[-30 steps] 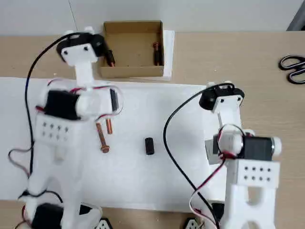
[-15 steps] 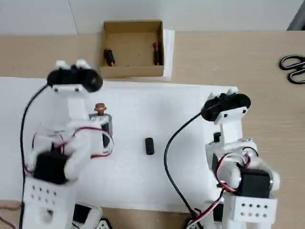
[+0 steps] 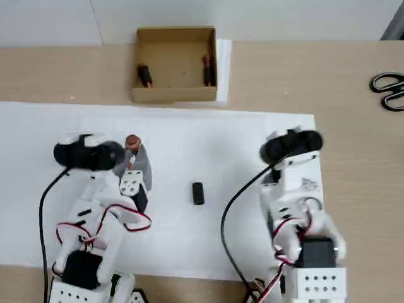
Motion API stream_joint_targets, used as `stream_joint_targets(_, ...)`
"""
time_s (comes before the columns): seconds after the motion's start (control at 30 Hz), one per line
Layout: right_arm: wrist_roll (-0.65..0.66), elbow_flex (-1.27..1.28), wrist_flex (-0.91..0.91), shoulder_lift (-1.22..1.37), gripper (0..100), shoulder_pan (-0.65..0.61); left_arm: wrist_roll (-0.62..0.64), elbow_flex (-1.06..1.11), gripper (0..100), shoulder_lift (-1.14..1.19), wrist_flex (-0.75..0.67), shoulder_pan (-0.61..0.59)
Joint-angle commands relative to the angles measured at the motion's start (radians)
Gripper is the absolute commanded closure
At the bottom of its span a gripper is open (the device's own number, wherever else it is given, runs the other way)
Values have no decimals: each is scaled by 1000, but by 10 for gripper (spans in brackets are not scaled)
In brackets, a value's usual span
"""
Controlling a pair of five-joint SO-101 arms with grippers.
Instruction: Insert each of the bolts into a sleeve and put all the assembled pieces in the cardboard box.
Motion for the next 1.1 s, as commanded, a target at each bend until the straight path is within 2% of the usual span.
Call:
stream_joint_targets(0.0,-63,54,-82,-50,995,-124,2,21,994,-77,-35,3)
stream_joint_targets(0.23,-87,259,-246,-191,995,-363,91,101,994,-155,-83,5)
stream_joint_targets(0.37,-83,351,-312,-294,995,-467,87,176,994,-199,-198,8)
stream_joint_targets(0.57,-81,416,-315,-455,995,-593,26,252,994,-265,-308,97)
stream_joint_targets(0.77,-81,428,-321,-470,995,-627,25,252,994,-262,-416,124)
stream_joint_targets(0.9,-81,430,-328,-472,995,-625,32,255,994,-262,-423,124)
stream_joint_targets(1.07,-54,431,-392,-472,995,-625,117,255,994,-262,-423,157)
